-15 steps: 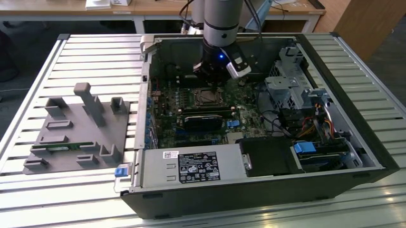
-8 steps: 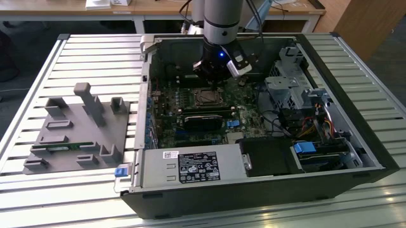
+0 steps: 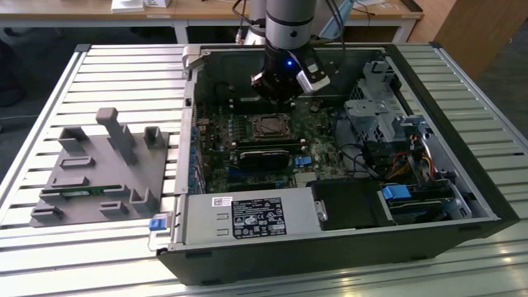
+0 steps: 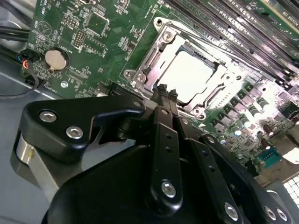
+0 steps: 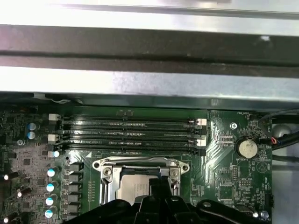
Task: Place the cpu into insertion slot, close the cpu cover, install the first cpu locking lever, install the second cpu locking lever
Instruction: 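Install the second cpu locking lever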
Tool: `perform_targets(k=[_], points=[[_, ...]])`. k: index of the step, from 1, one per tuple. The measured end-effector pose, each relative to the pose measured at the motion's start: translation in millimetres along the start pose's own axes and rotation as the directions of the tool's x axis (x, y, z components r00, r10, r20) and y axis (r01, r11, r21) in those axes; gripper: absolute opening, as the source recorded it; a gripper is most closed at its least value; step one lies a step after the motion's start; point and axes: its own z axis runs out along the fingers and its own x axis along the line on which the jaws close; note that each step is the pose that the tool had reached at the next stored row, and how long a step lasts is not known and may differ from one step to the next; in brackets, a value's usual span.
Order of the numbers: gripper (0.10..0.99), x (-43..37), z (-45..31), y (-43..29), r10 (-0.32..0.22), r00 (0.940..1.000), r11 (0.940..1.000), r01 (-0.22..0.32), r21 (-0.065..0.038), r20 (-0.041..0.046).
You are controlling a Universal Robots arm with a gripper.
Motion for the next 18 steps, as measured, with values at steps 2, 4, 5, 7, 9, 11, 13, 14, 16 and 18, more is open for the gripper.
perform_targets(k=[2, 4, 5, 7, 9, 11, 13, 14, 16, 18], points=[[0.122, 0.1, -0.1, -1.7, 0.0, 1.0, 1.0, 0.0, 0.0, -0.0001], [0.122, 0.2, -0.3, -5.7, 0.0, 1.0, 1.0, 0.0, 0.0, 0.0], [0.122, 0.2, -0.5, -8.1, 0.0, 1.0, 1.0, 0.0, 0.0, 0.0], [0.122, 0.3, -0.9, -13.3, 0.0, 1.0, 1.0, 0.0, 0.0, -0.0001], [0.122, 0.3, -1.1, -17.2, 0.0, 1.0, 1.0, 0.0, 0.0, -0.0037], [0.122, 0.0, -1.3, -20.2, 0.001, 0.9999, 1.0, -0.001, 0.0, -0.0131], [0.122, 0.0, -1.3, -24.2, 0.001, 0.9999, 1.0, -0.001, 0.0, -0.0162], [0.122, 0.1, -1.3, -27.6, 0.001, 0.9999, 1.0, -0.001, 0.0, -0.0165], [0.122, 0.1, -1.4, -33.9, 0.001, 0.9999, 1.0, -0.001, -0.001, -0.0166], [0.122, 0.2, -1.6, -39.9, 0.001, 0.9999, 1.0, -0.001, -0.002, -0.0165]])
